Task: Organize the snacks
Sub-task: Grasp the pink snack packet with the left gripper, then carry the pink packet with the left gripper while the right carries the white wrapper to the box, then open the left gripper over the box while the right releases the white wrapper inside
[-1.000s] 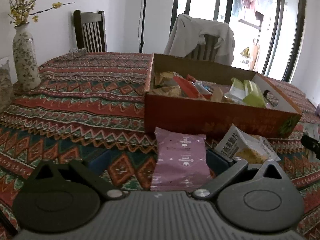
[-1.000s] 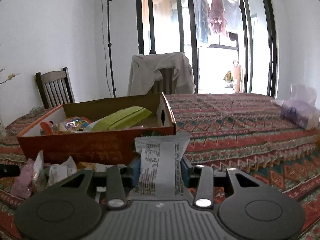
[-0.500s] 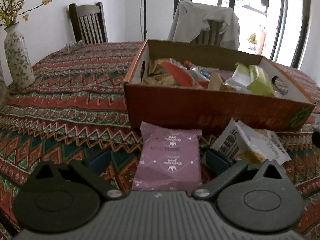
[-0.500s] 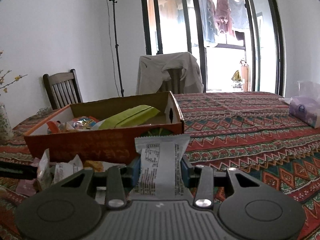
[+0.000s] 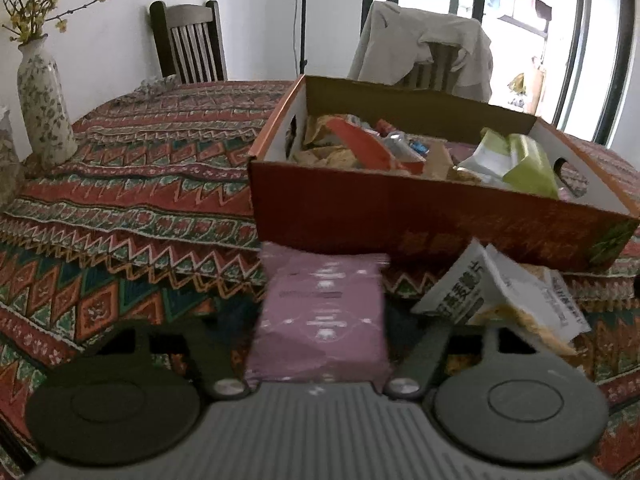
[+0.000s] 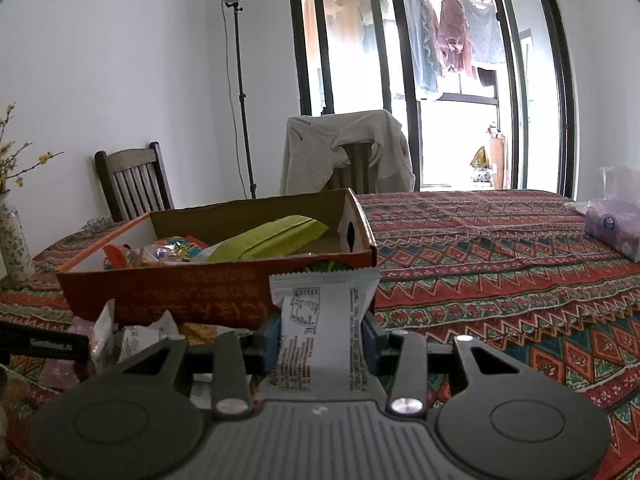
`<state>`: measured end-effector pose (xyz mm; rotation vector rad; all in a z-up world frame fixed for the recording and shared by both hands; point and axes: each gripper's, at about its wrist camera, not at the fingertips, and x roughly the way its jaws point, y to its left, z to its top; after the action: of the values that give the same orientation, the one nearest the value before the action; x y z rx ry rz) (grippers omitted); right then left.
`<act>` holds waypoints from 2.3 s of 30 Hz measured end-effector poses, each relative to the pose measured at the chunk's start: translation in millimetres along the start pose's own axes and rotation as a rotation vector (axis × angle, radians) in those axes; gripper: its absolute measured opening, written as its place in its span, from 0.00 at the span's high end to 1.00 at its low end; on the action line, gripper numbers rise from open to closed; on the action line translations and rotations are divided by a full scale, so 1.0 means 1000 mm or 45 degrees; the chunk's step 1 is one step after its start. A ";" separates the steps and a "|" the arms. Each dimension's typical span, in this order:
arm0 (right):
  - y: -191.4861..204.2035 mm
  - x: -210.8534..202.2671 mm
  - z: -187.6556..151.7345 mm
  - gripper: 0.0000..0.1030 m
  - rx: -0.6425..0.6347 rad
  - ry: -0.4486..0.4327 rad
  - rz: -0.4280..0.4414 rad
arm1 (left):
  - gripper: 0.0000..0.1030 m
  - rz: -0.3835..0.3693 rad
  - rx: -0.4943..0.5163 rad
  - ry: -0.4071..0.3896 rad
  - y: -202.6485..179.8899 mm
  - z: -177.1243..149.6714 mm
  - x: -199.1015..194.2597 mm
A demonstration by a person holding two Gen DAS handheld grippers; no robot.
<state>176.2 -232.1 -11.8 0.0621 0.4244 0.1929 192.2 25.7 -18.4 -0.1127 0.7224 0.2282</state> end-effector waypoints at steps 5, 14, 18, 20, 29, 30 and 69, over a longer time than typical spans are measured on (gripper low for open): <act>0.001 -0.004 0.000 0.61 0.003 -0.024 0.003 | 0.39 -0.028 -0.007 -0.012 0.000 -0.002 -0.004; 0.000 -0.021 0.014 0.61 -0.004 -0.089 0.041 | 0.39 -0.080 -0.009 -0.153 0.006 -0.001 -0.042; -0.001 -0.025 0.033 0.61 -0.016 -0.145 0.045 | 0.39 -0.108 -0.032 -0.229 0.008 0.011 -0.062; -0.002 -0.023 0.045 0.61 -0.023 -0.169 0.047 | 0.39 -0.132 -0.038 -0.258 0.006 0.019 -0.068; 0.007 0.004 0.101 0.61 -0.037 -0.262 0.085 | 0.39 -0.164 -0.034 -0.384 -0.021 0.069 -0.069; 0.008 0.009 0.107 0.61 -0.031 -0.272 0.092 | 0.39 -0.169 -0.037 -0.391 -0.024 0.076 -0.066; 0.006 0.100 0.085 0.00 0.023 -0.121 0.153 | 0.00 -0.186 -0.098 -0.492 -0.033 0.082 0.017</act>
<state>300.1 -207.5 25.8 0.1139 0.3278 0.3031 265.4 11.8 31.8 -0.1882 0.3193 0.1325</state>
